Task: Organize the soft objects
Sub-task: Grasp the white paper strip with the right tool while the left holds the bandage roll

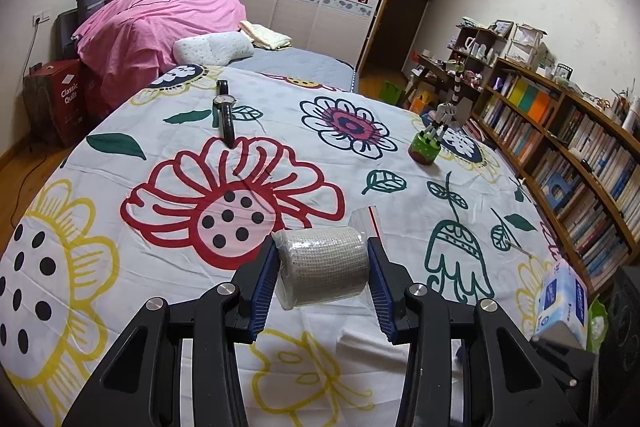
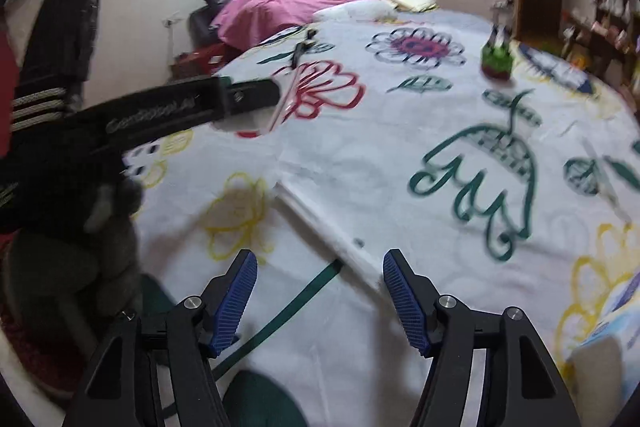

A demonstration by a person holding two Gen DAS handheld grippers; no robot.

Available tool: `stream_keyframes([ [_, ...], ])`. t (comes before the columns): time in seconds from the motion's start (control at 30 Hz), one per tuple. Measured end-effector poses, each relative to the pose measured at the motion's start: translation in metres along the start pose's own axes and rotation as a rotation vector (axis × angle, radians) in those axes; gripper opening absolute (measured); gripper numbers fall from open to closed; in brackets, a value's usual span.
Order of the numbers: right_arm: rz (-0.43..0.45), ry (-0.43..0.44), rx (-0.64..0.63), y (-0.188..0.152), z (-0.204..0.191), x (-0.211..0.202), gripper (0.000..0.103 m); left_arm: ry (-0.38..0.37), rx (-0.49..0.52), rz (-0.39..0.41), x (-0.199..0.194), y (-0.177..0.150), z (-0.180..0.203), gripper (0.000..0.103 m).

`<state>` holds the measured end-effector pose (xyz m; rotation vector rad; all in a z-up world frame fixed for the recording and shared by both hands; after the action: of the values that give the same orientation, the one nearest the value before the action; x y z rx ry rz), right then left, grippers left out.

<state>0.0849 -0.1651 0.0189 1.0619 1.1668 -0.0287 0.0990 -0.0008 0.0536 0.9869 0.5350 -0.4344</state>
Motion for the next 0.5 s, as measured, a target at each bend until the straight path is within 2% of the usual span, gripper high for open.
stream_keyframes([
  [0.1,-0.015,-0.082,-0.070,0.007,-0.004,0.010,0.063,-0.001,-0.003,0.003,-0.001,0.000,0.000,0.044],
  [0.23,-0.054,-0.124,-0.168,0.010,-0.013,0.029,0.041,-0.002,-0.012,0.002,0.000,0.001,0.000,0.044],
  [0.33,-0.041,-0.113,-0.170,0.011,-0.016,0.028,0.023,-0.003,-0.013,0.002,0.000,0.002,0.000,0.044],
  [0.5,-0.047,-0.098,-0.098,0.010,-0.013,0.026,0.012,-0.004,-0.011,0.002,-0.001,0.002,-0.001,0.044],
])
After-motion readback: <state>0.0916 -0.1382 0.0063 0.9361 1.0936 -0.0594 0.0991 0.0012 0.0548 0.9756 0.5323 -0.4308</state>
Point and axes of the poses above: each gripper's, at about its wrist camera, not at the fingertips, and x roughly the way its jaws point, z to its right, y to its top, the point moved 1 cm from there along x, roughly the way its jaws point, and after that the axes turned 14 degrees about -x, right-handed, at the moved point
